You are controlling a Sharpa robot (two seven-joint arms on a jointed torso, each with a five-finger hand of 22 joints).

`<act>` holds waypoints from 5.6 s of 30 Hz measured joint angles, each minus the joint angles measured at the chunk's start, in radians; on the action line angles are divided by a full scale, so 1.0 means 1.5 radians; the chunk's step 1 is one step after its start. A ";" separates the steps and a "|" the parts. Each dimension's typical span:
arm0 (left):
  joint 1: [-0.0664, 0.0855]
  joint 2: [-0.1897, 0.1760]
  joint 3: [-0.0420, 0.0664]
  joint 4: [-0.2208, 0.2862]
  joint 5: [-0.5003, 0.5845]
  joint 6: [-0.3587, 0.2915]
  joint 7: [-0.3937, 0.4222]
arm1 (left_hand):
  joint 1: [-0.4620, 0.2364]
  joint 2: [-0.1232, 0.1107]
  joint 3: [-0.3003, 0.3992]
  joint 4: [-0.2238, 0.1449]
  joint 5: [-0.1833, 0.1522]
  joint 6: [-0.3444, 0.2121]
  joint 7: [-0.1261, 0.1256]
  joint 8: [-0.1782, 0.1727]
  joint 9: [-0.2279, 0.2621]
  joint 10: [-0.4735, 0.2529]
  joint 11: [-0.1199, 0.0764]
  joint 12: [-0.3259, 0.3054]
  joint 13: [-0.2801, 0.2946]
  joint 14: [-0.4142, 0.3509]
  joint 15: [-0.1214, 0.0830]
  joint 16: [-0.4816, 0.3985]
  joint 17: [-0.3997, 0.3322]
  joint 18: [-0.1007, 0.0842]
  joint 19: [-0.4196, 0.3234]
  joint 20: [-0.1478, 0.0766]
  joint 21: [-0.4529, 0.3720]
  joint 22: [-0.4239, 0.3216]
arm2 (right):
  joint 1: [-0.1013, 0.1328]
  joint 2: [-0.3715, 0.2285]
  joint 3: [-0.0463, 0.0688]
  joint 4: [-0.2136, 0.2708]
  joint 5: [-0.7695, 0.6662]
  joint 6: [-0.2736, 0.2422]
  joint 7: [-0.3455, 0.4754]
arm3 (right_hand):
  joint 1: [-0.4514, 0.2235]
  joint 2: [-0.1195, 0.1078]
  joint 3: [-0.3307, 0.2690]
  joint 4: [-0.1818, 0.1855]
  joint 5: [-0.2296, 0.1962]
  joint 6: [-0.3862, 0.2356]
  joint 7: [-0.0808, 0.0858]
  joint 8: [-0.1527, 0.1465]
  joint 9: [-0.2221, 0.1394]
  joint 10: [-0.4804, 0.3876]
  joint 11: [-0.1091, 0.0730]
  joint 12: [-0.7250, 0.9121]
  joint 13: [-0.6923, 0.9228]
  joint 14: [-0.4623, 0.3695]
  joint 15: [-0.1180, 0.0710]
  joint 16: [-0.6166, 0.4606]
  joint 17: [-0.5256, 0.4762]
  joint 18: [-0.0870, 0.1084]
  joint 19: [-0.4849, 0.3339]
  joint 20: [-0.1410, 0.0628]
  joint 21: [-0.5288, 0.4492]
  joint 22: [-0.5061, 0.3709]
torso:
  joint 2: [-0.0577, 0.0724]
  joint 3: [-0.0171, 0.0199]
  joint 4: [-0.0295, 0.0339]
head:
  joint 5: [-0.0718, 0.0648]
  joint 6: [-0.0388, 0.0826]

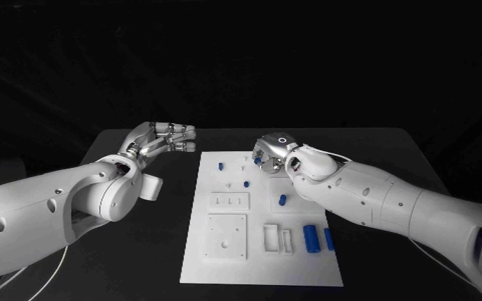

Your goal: Assemble the parts on the task board

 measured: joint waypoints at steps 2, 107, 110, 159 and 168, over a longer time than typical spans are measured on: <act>0.000 0.000 0.000 0.000 0.000 0.000 0.000 | 0.000 0.000 0.000 0.000 0.000 0.000 0.000 0.000 0.000 0.000 0.000 0.000 0.000 0.000 0.000 0.000 0.000 0.000 0.000 0.000 0.000 0.000 | 0.000 0.007 0.000 -0.003 0.000 -0.008 -0.006 | 0.000 0.000 0.000 0.000 0.000 0.000 0.000 0.000 0.000 0.000 0.000 0.000 0.000 0.000 0.000 0.000 0.001 0.000 0.000 0.000 0.000 0.003 | 0.000 0.0000 0.0001 | 0.001 0.002; 0.020 0.009 0.000 0.000 0.002 0.009 -0.007 | 0.000 0.000 -0.004 -0.004 0.000 0.000 0.000 0.000 0.000 -0.002 0.002 0.000 0.000 -0.002 0.002 0.000 0.000 0.000 0.000 0.000 0.000 -0.003 | 0.015 0.010 0.040 -0.004 0.078 -0.051 -0.018 | -0.030 -0.055 -0.037 0.037 0.078 -0.099 0.023 0.003 -0.004 -0.024 0.001 0.002 0.000 0.003 0.013 -0.011 -0.016 0.011 0.035 0.016 -0.114 0.061 | 0.021 -0.0005 0.0049 | 0.010 0.022; 0.020 0.005 0.000 0.001 0.002 0.009 -0.006 | 0.000 0.000 -0.004 -0.004 0.000 0.000 0.000 0.000 0.000 -0.002 0.002 0.000 0.000 -0.002 0.002 0.000 0.000 0.000 0.000 0.000 0.000 -0.003 | 0.020 -0.015 0.058 0.008 0.105 -0.042 -0.008 | -0.026 -0.047 -0.080 0.037 0.080 -0.095 0.018 0.003 -0.004 0.033 -0.017 0.002 0.007 0.004 -0.002 -0.011 -0.012 0.004 0.037 0.003 -0.117 0.062 | 0.021 -0.0001 0.0024 | 0.011 0.024; 0.021 -0.033 0.000 0.017 -0.008 0.015 0.012 | -0.002 -0.009 -0.045 -0.010 0.000 -0.087 0.006 0.000 -0.004 -0.081 0.019 0.000 0.000 -0.062 0.026 -0.003 -0.003 0.000 -0.044 0.025 -0.037 -0.009 | 0.011 -0.061 0.097 -0.049 0.171 0.165 0.014 | 0.001 0.008 -0.386 0.060 0.169 -0.167 0.017 0.001 -0.005 0.014 -0.043 0.645 0.704 -0.003 -0.014 0.098 0.326 -0.031 0.034 -0.017 0.070 0.245 | 0.023 0.0004 0.0044 | 0.009 0.019; 0.021 -0.034 0.000 0.017 -0.008 0.019 0.012 | -0.002 -0.009 -0.045 -0.010 0.000 -0.083 0.010 0.000 -0.004 -0.081 0.019 0.000 0.000 -0.062 0.026 -0.003 -0.003 0.000 -0.044 0.025 -0.040 -0.009 | 0.006 -0.056 0.097 -0.057 0.165 0.167 0.013 | -0.003 0.012 -0.367 0.041 0.175 -0.162 0.017 0.001 -0.005 0.014 -0.043 0.645 0.706 -0.003 -0.014 0.098 0.330 -0.031 0.034 -0.017 0.059 0.245 | 0.023 0.0004 0.0041 | 0.009 0.016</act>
